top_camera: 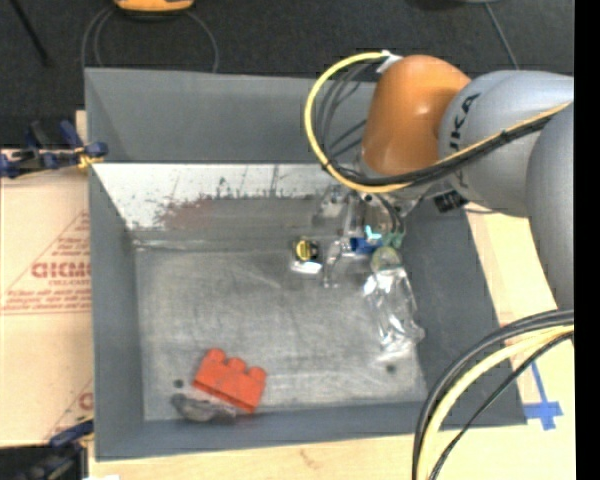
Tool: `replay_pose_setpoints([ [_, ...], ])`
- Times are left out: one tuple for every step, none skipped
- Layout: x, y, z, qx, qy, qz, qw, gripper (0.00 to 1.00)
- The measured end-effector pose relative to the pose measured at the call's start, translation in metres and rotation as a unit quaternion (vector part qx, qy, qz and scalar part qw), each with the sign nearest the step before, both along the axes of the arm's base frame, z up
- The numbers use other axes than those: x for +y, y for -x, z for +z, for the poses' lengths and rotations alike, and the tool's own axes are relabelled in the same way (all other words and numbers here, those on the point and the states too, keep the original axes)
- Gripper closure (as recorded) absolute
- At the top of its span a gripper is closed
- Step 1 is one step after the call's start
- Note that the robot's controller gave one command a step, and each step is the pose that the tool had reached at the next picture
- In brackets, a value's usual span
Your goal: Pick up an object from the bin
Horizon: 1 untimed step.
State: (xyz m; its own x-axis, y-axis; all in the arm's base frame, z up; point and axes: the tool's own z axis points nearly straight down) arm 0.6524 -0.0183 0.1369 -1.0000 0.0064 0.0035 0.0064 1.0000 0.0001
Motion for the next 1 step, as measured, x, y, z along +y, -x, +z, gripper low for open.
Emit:
replay_pose_setpoints([
  [-0.0094,0.0145,-0.0499,-0.0086,-0.001,-0.134,0.9910,0.00],
])
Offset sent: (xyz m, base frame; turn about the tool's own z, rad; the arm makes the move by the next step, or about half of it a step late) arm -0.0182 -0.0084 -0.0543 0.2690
